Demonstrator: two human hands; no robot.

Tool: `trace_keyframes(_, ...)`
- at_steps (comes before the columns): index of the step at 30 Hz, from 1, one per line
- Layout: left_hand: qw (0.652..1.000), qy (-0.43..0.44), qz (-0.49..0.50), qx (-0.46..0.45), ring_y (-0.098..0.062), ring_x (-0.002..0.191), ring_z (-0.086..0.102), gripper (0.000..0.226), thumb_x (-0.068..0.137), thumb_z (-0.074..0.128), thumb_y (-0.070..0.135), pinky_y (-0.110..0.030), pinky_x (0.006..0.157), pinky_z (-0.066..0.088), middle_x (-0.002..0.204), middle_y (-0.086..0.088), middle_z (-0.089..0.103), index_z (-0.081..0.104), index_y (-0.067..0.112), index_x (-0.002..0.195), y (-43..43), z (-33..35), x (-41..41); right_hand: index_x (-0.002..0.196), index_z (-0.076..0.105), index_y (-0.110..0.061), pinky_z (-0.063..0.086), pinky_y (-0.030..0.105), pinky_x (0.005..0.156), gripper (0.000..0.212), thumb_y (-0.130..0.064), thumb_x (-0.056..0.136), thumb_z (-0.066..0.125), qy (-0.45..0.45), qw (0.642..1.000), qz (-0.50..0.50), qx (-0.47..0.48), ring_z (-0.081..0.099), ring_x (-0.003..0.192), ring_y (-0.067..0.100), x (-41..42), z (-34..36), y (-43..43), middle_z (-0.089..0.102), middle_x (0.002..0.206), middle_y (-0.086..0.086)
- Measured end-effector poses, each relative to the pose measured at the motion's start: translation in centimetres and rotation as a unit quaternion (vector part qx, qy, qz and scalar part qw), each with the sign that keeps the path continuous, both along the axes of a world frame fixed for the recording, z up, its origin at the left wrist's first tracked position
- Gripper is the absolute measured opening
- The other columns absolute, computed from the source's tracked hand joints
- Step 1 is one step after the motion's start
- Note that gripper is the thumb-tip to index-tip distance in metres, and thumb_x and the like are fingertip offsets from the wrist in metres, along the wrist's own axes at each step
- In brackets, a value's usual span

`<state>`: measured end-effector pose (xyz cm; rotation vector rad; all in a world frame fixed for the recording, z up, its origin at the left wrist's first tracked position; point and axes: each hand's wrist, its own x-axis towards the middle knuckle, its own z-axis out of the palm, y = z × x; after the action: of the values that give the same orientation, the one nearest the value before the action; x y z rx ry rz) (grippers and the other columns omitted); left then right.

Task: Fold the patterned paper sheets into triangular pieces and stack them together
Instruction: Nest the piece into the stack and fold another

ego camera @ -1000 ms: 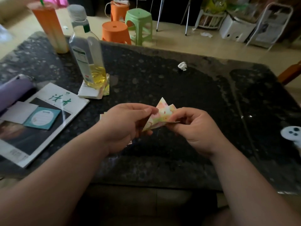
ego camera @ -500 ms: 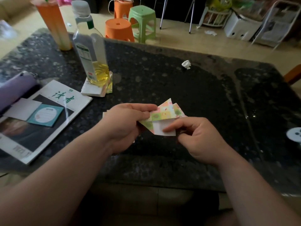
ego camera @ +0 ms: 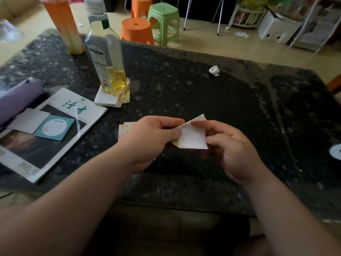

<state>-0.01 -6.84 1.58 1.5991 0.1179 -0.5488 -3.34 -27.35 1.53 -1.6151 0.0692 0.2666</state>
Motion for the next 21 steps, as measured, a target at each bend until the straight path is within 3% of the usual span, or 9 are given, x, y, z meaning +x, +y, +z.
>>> trace_keyframes(2,0.998,-0.029,-0.003,0.059,-0.024,0.107,0.072,0.024,0.102,0.061,0.022,-0.049,0.100,0.055,0.107,0.007,0.078,0.076,0.031,0.117,-0.1,-0.1,0.0,0.104,0.081,-0.032,0.055,0.031,0.070,0.039,-0.016,0.082,0.053,0.000,1.000,0.000,-0.001,0.072,0.095,0.020,-0.1,0.2,0.0,0.073,0.113,0.002)
trace_keyframes(4,0.998,-0.033,0.011,0.061,-0.031,0.105,0.072,0.022,0.102,0.059,0.027,-0.057,0.099,0.055,0.102,0.005,0.079,0.078,0.032,0.113,-0.3,0.1,-0.2,0.105,0.080,-0.028,0.056,0.035,0.071,0.045,0.003,0.089,0.053,-0.016,0.999,0.009,-0.045,0.072,0.090,0.017,-0.3,0.4,-0.1,0.075,0.105,-0.002)
trace_keyframes(6,0.998,-0.026,0.027,0.053,-0.028,0.102,0.073,0.021,0.102,0.061,0.027,-0.055,0.096,0.057,0.101,0.006,0.079,0.077,0.033,0.114,-0.3,0.1,-0.1,0.112,0.075,-0.034,0.061,0.041,0.074,0.058,0.016,0.088,0.056,-0.039,0.992,0.033,-0.112,0.073,0.096,0.020,-0.6,0.4,-0.1,0.077,0.106,-0.008)
trace_keyframes(10,0.998,0.007,0.052,0.023,-0.024,0.097,0.076,0.029,0.095,0.071,0.028,-0.052,0.089,0.061,0.103,0.004,0.078,0.071,0.034,0.123,0.0,-0.2,0.2,0.124,0.065,-0.053,0.058,0.027,0.090,0.063,-0.003,0.088,0.079,-0.069,0.986,0.065,-0.137,0.068,0.113,0.007,-0.8,0.2,0.4,0.071,0.123,-0.012)
trace_keyframes(12,0.997,0.004,0.067,0.027,-0.026,0.096,0.076,0.027,0.084,0.079,0.033,-0.054,0.085,0.061,0.102,-0.001,0.077,0.070,0.041,0.109,-0.2,-0.3,0.0,0.124,0.067,-0.054,0.055,0.028,0.097,0.061,-0.012,0.084,0.083,-0.084,0.984,0.079,-0.132,0.066,0.117,0.006,-0.9,0.0,0.7,0.070,0.126,-0.015)
trace_keyframes(14,0.994,-0.015,0.098,0.048,-0.031,0.093,0.074,0.017,0.074,0.078,0.037,-0.060,0.081,0.061,0.098,-0.008,0.074,0.064,0.044,0.081,-0.5,-0.2,-0.3,0.112,0.076,-0.047,0.053,0.026,0.100,0.042,-0.021,0.080,0.083,-0.106,0.980,0.088,-0.141,0.067,0.115,0.003,-1.1,-0.1,1.1,0.073,0.119,-0.018)
trace_keyframes(18,0.992,-0.043,0.115,0.031,-0.038,0.096,0.072,0.018,0.077,0.072,0.032,-0.063,0.083,0.059,0.098,-0.011,0.072,0.056,0.041,0.074,-0.7,0.1,-0.4,0.091,0.079,-0.032,0.053,0.014,0.083,0.015,-0.018,0.084,0.079,-0.154,0.978,0.030,-0.141,0.072,0.094,0.000,-1.1,0.1,1.4,0.078,0.094,-0.019)
trace_keyframes(21,0.994,-0.052,0.097,-0.002,-0.026,0.079,0.075,0.018,0.097,0.064,0.011,-0.041,0.072,0.060,0.090,-0.010,0.075,0.060,0.027,0.091,-0.2,0.2,-0.2,0.085,0.079,-0.031,0.051,0.015,0.068,0.015,-0.018,0.091,0.075,-0.144,0.981,-0.013,-0.129,0.070,0.073,0.004,-0.7,0.3,1.1,0.077,0.079,-0.010)
